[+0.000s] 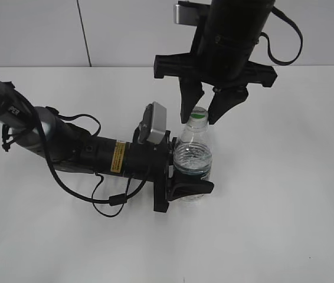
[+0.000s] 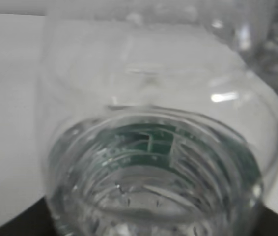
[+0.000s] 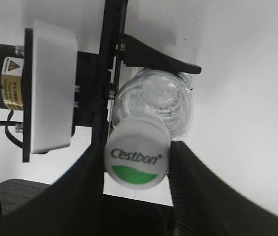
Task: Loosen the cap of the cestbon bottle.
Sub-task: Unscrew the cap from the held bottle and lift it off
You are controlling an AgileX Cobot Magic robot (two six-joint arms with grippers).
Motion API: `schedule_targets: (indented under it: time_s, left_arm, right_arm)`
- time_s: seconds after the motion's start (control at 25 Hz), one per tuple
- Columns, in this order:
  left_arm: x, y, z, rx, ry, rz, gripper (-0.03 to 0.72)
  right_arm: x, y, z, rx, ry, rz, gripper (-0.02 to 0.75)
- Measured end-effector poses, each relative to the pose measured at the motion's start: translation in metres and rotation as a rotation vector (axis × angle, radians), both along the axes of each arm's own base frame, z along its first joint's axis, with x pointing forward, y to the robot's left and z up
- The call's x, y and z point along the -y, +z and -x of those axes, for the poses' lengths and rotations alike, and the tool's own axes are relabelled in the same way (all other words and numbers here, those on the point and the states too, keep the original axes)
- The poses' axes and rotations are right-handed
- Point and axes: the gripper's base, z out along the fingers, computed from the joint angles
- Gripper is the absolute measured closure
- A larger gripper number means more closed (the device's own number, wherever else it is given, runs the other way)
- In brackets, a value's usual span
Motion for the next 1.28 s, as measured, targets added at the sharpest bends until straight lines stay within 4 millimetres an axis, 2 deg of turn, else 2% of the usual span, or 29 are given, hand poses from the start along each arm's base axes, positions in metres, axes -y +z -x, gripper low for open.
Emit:
schedule_targets:
  time_s: [0.08, 0.4, 0.64, 1.04, 1.28]
  left_arm:
    - [0.0000, 0.0000, 0.0000, 0.000, 0.000, 0.000, 0.282]
    - [0.0000, -0.0001, 0.0000, 0.000, 0.000, -0.001, 0.282]
    - [0.0000, -0.0001, -0.0001, 0.000, 0.001, -0.001, 0.282]
    - [-0.0004, -0.0003, 0.0003, 0.006, -0.006, -0.003, 0.282]
    - [-0.0004, -0.0002, 0.0004, 0.004, -0.008, -0.002, 0.282]
  right_arm:
    - [-0.0001, 0.0000, 0.0000, -0.001, 0.000, -0.001, 0.435]
    - [-0.0001, 0.0000, 0.0000, 0.013, 0.053, 0.002, 0.437]
    - [0.0000, 0.0000, -0.0001, 0.074, 0.312, 0.017, 0.437]
    - [-0.0006, 0.0001, 0.0003, 0.216, 0.916, 0.043, 0.437]
    - [-0.0020, 0.0006, -0.0013, 0.286, 1.096, 0.048, 0.439]
